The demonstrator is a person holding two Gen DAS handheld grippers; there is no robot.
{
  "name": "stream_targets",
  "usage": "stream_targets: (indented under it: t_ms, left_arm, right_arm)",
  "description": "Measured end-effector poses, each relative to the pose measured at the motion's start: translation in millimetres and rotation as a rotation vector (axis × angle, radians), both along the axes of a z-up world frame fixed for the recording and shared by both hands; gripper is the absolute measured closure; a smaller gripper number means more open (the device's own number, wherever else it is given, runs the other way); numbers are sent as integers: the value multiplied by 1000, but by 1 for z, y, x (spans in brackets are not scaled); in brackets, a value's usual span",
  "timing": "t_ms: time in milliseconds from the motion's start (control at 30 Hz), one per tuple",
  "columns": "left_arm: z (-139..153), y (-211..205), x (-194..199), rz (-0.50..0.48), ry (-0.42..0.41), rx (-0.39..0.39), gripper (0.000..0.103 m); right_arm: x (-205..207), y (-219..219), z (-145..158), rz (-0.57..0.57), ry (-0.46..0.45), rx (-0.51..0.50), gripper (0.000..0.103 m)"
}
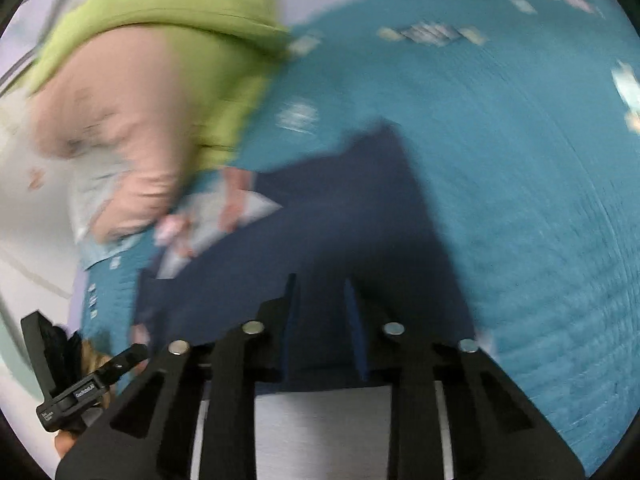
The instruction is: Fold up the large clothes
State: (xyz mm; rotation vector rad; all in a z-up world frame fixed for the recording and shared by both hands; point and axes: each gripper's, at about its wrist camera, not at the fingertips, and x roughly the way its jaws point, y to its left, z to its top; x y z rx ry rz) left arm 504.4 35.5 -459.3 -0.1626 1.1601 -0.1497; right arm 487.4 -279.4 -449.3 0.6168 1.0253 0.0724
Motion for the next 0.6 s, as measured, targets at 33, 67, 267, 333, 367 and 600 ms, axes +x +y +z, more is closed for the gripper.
stream_targets:
  t_ms: [33,67,267,333,367,600]
  left_arm:
    - [-7,0,3,5,8,20,14]
    - [-8,0,4,5,-2,30,13]
    - [10,12,12,-11,-11,-63,12]
    - [26,33,19,29,-52,-70,12]
    - [32,42,24,49,-63,-64,12]
    - [23,104,88,175,22,-17,12]
  right_arm:
    - [-1,-8,-11,-10,4,29,103]
    - [-1,-13,-16,-3,-7,58,103]
    - [5,5,14,67,-23,0,87]
    - [9,6,28,89,-60,-19,67]
    - [15,5,36,92,-79,-28,54]
    - [71,-19,34,65,-30,-68,50]
